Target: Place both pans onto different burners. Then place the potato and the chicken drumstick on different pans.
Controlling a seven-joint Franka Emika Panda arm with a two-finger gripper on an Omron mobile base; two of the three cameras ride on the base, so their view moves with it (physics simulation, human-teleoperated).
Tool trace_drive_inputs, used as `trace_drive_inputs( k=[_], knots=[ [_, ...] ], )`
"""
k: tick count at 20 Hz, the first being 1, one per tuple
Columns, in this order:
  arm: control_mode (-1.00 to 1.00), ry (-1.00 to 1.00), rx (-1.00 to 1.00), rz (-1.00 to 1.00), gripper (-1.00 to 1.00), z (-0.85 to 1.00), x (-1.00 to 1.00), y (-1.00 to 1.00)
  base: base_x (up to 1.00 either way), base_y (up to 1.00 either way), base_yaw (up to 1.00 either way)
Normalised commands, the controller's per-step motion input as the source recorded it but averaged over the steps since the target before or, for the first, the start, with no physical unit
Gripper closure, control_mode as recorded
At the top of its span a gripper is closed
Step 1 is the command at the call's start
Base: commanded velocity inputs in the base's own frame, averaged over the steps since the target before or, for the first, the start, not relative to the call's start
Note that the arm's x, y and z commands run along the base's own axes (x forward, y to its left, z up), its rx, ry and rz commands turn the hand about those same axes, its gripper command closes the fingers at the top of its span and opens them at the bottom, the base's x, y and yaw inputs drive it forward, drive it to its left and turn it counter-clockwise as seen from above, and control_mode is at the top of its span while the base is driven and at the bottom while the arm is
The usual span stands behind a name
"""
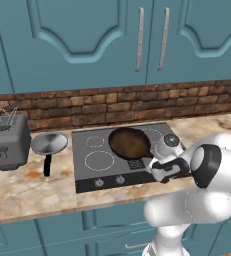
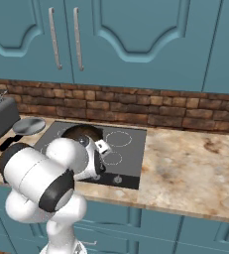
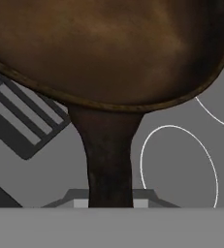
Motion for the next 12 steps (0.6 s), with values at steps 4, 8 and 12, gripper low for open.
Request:
trace_drive_inputs(
  k=[4,8,12],
  knots=[
    [-1.00,0.00,0.00,0.07,1.00,0.07,0.33,0.38,0.00,0.00,0.00],
    [-1.00,0.00,0.00,0.09,1.00,0.00,0.39,0.35,0.00,0.00,0.00],
    [-1.00,0.03,0.00,0.08,1.00,0.00,0.57,0.19,0.00,0.00,0.00]
  ],
)
